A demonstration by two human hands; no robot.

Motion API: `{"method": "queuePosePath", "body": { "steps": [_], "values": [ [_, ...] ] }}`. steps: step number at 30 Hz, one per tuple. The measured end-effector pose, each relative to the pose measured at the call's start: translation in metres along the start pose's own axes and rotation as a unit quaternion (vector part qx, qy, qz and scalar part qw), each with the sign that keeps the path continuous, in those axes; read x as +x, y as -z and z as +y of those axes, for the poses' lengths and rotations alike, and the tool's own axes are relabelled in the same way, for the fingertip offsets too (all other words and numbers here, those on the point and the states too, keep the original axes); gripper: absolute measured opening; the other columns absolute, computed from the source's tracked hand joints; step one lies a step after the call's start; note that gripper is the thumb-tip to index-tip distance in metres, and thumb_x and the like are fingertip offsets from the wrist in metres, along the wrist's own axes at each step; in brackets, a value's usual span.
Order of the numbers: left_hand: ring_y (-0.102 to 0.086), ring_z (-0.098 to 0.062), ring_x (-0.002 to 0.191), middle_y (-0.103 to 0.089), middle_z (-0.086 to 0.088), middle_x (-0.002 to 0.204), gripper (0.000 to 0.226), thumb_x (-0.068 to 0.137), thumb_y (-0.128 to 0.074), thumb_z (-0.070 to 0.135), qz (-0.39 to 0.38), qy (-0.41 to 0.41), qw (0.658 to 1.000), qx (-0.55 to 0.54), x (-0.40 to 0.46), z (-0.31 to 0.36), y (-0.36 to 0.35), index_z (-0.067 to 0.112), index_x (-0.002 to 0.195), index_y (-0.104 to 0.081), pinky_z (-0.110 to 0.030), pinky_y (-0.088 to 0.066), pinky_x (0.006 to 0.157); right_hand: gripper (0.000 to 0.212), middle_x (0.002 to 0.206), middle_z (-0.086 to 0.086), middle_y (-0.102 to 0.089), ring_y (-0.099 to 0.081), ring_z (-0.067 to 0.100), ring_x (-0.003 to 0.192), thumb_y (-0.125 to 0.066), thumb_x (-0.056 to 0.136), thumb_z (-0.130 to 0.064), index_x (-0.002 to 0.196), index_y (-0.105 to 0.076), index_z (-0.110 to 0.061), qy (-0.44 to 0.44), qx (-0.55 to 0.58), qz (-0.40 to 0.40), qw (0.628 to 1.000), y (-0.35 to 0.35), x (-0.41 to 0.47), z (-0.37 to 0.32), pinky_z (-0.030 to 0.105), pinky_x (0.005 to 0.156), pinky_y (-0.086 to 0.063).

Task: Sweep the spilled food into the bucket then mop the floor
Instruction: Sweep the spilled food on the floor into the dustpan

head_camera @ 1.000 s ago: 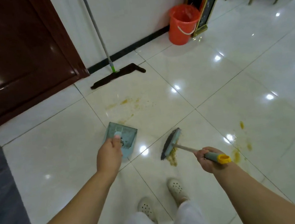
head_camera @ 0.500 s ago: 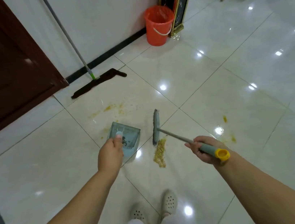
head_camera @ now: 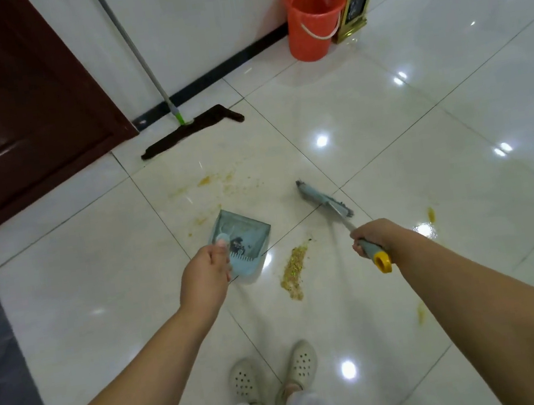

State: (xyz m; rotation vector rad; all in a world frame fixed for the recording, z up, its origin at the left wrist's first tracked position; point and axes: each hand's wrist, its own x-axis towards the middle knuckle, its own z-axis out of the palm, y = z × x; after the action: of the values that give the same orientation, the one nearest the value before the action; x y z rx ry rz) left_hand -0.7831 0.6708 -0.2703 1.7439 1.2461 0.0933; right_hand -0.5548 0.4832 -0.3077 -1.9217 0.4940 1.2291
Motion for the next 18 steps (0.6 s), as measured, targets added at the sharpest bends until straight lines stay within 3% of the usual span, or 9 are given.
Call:
{"method": "queuePosePath", "body": {
  "steps": [3, 6, 8, 11, 18],
  "values": [
    [-0.049, -0.015, 0.058, -0.054, 0.0, 0.064, 0.042, 0.1, -0.033, 0.044, 0.006, -0.005, 1.0, 0.003, 0.0, 0.001, -0.006, 0.019, 0.069, -0.049, -0.027, -0.037, 0.055, 0.019, 0.089, 0.021, -0.052, -0.052, 0.019, 0.052, -0.049, 0.097, -0.004, 0.114, -0.043, 0.004, -0.033, 0.005, -0.025, 0.999, 0.004, 0.008, 0.006, 0.018, 0.033, -0.047],
    [-0.048, -0.017, 0.057, -0.052, 0.0, 0.062, 0.044, 0.1, -0.032, 0.043, 0.006, -0.012, 1.0, 0.003, -0.003, 0.0, -0.008, 0.017, 0.068, -0.05, -0.029, -0.038, 0.057, 0.02, 0.111, 0.028, -0.056, -0.048, 0.015, 0.027, -0.043, 0.1, -0.008, 0.116, -0.039, 0.003, -0.08, -0.008, -0.04, 0.996, 0.003, 0.005, 0.015, 0.016, 0.031, -0.044],
    [-0.048, -0.018, 0.057, -0.053, -0.001, 0.061, 0.046, 0.1, -0.032, 0.044, 0.006, -0.009, 1.0, 0.004, -0.004, -0.002, -0.007, 0.015, 0.07, -0.051, -0.029, -0.039, 0.058, 0.015, 0.099, 0.027, -0.056, -0.043, 0.013, 0.025, -0.04, 0.101, -0.009, 0.11, -0.038, 0.002, -0.1, -0.021, -0.034, 0.994, 0.001, -0.002, 0.023, 0.014, 0.031, -0.042],
    [-0.046, -0.019, 0.056, -0.052, -0.002, 0.061, 0.047, 0.1, -0.032, 0.044, 0.002, -0.005, 1.0, -0.003, -0.004, -0.006, -0.003, 0.012, 0.072, -0.053, -0.03, -0.038, 0.058, 0.013, 0.077, 0.02, -0.051, -0.041, 0.016, 0.048, -0.041, 0.101, -0.01, 0.097, -0.042, 0.001, -0.131, -0.058, -0.021, 0.989, -0.004, -0.013, 0.041, 0.012, 0.03, -0.038],
    [-0.046, -0.018, 0.057, -0.052, -0.002, 0.063, 0.048, 0.099, -0.032, 0.048, -0.019, -0.013, 1.0, 0.004, -0.008, -0.025, 0.016, 0.011, 0.076, -0.054, -0.03, -0.037, 0.056, 0.017, 0.074, 0.014, -0.047, -0.041, 0.015, 0.055, -0.043, 0.1, -0.014, 0.107, -0.041, 0.001, -0.183, -0.093, -0.006, 0.979, -0.031, -0.036, 0.089, 0.013, 0.031, -0.041]
  ]
}}
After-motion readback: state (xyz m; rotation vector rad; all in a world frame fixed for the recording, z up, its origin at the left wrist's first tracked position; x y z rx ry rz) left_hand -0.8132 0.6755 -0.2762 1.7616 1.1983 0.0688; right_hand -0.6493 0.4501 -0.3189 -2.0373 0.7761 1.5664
